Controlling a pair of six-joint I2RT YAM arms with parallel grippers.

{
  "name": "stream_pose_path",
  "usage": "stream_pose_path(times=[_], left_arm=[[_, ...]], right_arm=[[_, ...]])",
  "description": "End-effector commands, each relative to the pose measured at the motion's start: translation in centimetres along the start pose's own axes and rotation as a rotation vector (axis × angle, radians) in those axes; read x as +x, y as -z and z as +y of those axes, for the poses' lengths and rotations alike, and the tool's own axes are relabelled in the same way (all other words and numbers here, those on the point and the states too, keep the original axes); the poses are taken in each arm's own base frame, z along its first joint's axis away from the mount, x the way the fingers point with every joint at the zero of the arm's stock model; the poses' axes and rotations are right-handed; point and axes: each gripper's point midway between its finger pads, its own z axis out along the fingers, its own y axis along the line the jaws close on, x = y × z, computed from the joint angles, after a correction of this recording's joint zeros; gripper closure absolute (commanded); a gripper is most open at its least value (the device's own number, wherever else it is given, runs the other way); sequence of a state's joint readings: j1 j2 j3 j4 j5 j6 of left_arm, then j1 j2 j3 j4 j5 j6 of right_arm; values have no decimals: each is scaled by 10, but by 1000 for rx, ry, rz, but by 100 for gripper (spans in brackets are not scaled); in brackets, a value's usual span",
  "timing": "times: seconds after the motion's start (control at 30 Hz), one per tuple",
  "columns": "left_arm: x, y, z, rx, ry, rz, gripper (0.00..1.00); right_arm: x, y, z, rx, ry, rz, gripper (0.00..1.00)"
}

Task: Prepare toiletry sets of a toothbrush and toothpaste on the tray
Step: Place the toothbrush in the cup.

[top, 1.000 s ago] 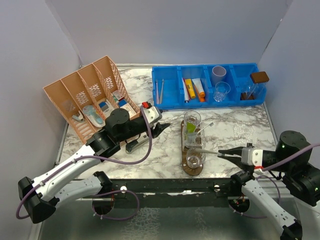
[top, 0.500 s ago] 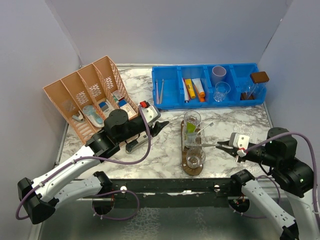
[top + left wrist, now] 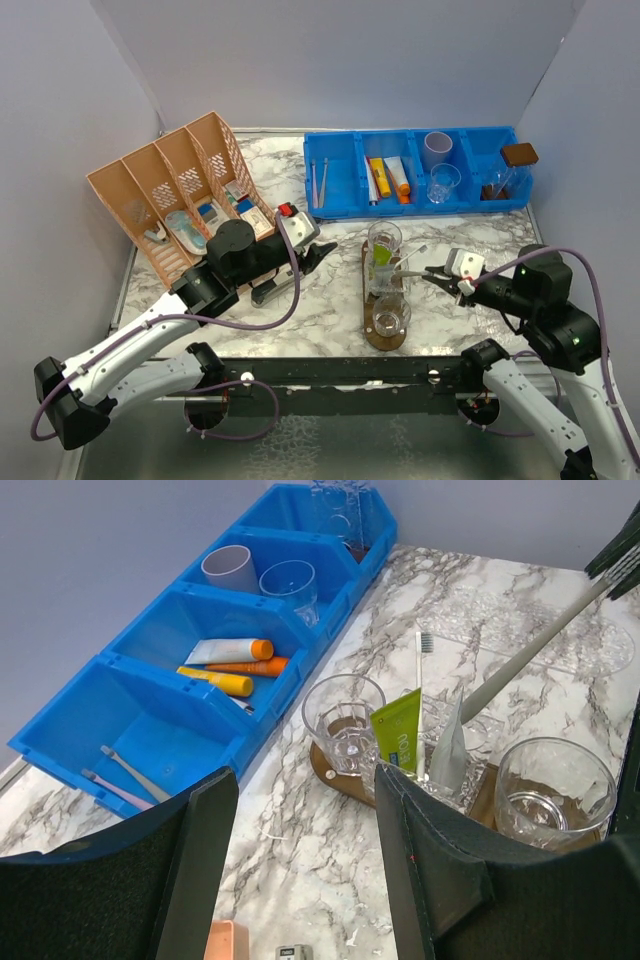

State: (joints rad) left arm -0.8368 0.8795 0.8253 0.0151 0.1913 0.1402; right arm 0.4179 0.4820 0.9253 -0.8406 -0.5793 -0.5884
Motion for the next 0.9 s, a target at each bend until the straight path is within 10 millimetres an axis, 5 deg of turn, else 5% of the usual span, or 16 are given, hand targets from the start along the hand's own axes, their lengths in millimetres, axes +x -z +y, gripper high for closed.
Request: stream_pose_path(times=[0.0,0.87], left_arm=[[-10,4,6,-32,1,-40,40],[-11,5,5,-26,1,-46,40]], right_arm=[[8,-11,-2,-25,51,11,99],[45,-45,13,-43,-4,-52,99]])
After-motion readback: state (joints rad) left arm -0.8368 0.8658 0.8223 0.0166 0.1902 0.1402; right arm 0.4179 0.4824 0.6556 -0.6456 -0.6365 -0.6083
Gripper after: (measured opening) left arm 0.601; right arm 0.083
